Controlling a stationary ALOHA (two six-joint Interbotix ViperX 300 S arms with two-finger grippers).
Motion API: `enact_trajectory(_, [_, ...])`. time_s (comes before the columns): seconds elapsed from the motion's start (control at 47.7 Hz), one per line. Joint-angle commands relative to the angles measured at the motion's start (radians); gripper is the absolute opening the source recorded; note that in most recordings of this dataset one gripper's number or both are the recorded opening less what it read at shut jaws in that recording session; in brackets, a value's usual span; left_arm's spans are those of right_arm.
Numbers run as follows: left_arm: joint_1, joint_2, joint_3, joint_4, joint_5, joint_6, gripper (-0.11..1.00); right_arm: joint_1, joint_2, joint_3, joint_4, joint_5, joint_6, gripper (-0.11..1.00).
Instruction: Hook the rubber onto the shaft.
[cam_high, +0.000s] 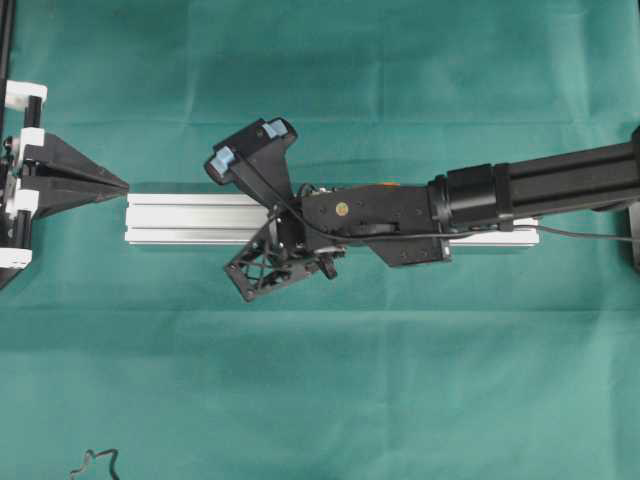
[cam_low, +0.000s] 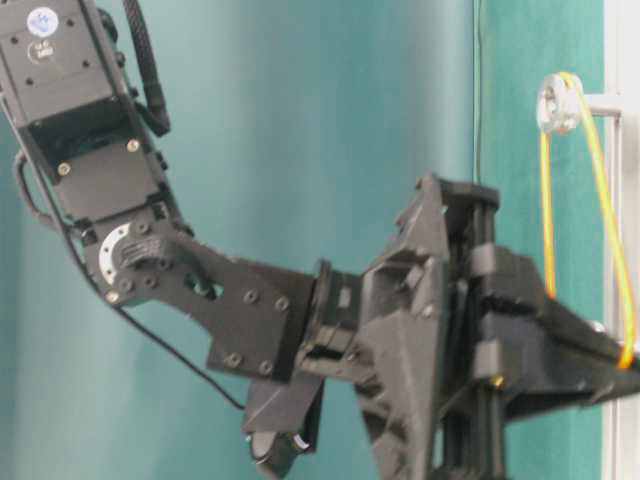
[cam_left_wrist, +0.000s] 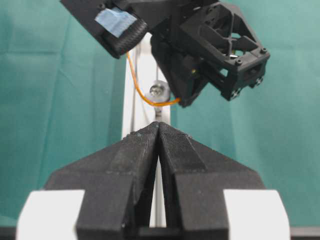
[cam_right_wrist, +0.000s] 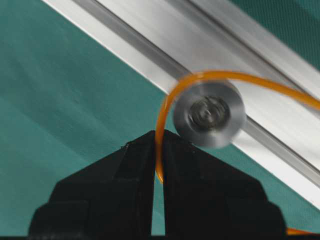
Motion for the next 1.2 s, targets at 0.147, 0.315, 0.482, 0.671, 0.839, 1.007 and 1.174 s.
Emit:
enact_trajectory(0.147, [-0.003, 0.008, -0.029, 0.003, -0.005, 0.0, 0.0, 0.006, -0.097, 0.064, -0.014, 0.006, 0.021, 0.06])
enact_trajectory(0.315, [-0.003, 0.008, -0.029, 0.003, -0.005, 0.002, 0.0, 0.008, -0.135, 0.109, -0.048, 0.003, 0.054, 0.06])
enact_trajectory(0.482, [-0.003, 0.008, -0.029, 0.002, -0.005, 0.002, 0.0, 0.008, -0.158, 0.138, -0.054, 0.003, 0.055, 0.06])
enact_trajectory(0.671, [-0.003, 0.008, -0.029, 0.002, -0.005, 0.002, 0.0, 0.008, -0.164, 0.149, -0.054, -0.017, 0.049, 0.06])
enact_trajectory(0.839, [-0.002, 0.008, -0.031, 0.002, -0.005, 0.002, 0.0, 0.008, -0.164, 0.147, -0.054, -0.037, 0.049, 0.06])
enact_trajectory(1.007, [-0.003, 0.006, -0.029, 0.003, -0.005, 0.0, 0.0, 0.006, -0.166, 0.149, -0.054, -0.037, 0.046, 0.06])
enact_trajectory(1.174, [-0.003, 0.008, -0.029, 0.002, -0.005, 0.002, 0.0, 0.006, -0.166, 0.149, -0.054, -0.037, 0.046, 0.06])
